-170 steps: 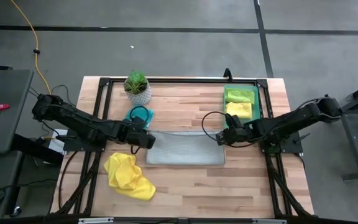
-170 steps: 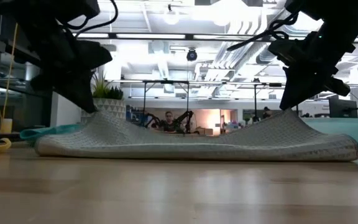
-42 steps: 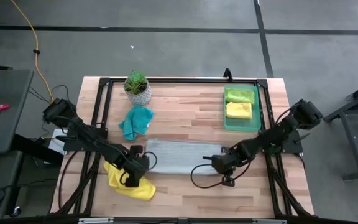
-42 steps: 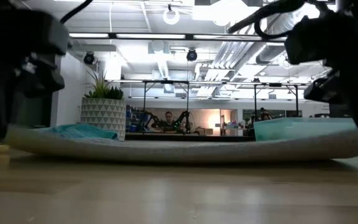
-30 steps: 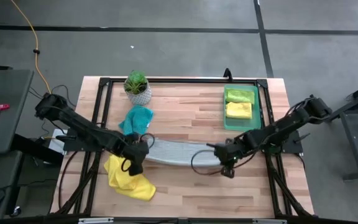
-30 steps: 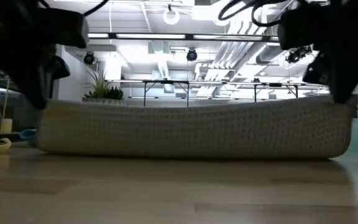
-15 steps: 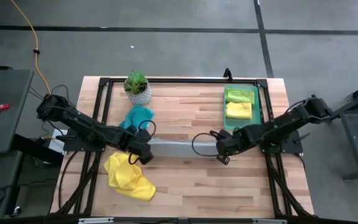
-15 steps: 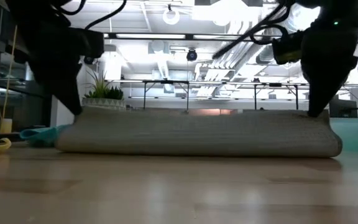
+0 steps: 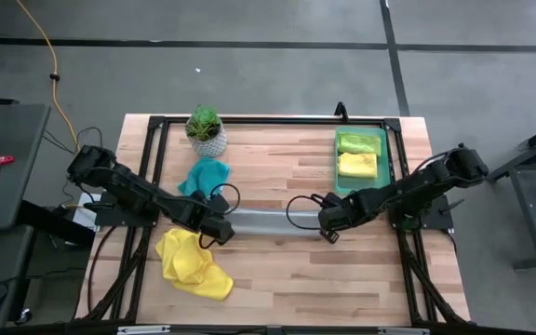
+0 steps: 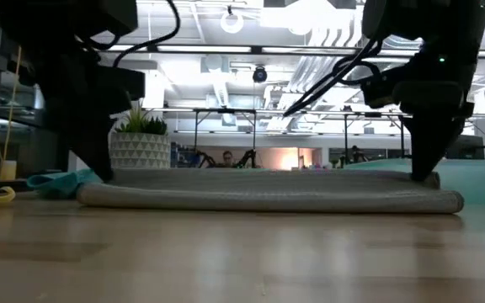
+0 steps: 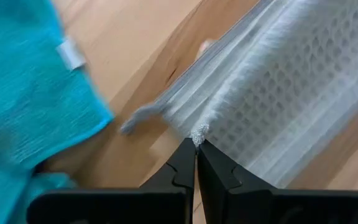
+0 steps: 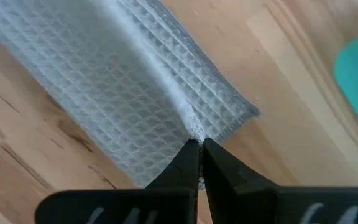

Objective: Fold microfiber towels
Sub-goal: Fold the gray microfiber cloth

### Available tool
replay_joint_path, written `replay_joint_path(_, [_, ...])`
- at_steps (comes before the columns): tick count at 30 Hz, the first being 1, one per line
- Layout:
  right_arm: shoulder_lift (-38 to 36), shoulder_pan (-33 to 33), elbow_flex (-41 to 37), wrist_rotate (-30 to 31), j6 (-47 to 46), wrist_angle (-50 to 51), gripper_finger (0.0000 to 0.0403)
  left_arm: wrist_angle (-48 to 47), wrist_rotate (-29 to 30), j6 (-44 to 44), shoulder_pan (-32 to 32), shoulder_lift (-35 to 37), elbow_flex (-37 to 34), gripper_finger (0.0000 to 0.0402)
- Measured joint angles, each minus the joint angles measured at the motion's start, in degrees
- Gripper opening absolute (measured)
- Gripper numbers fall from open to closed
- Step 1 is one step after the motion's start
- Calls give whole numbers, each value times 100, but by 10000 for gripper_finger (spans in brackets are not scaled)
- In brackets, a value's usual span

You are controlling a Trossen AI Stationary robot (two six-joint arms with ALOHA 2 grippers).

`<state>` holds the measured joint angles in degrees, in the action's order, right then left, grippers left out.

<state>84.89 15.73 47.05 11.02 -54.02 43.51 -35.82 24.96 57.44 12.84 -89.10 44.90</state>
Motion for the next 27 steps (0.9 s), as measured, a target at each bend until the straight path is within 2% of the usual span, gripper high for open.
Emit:
replay_joint_path(11, [62, 0, 2, 122, -295, -124, 0, -99, 149, 354, 26, -340, -17, 2])
replay_joint_path(14, [62, 0, 2, 145, -269, -107, 11, -99, 169, 364, 26, -332, -15, 10])
replay_joint_path(20, [59, 0, 2, 241, -222, -82, 89, -190, 228, 208, -5, -273, -17, 50])
replay_joint_path(27, [51, -93, 114, 350, 208, 260, 197, -422, 154, -1023, -245, 7, 54, 116])
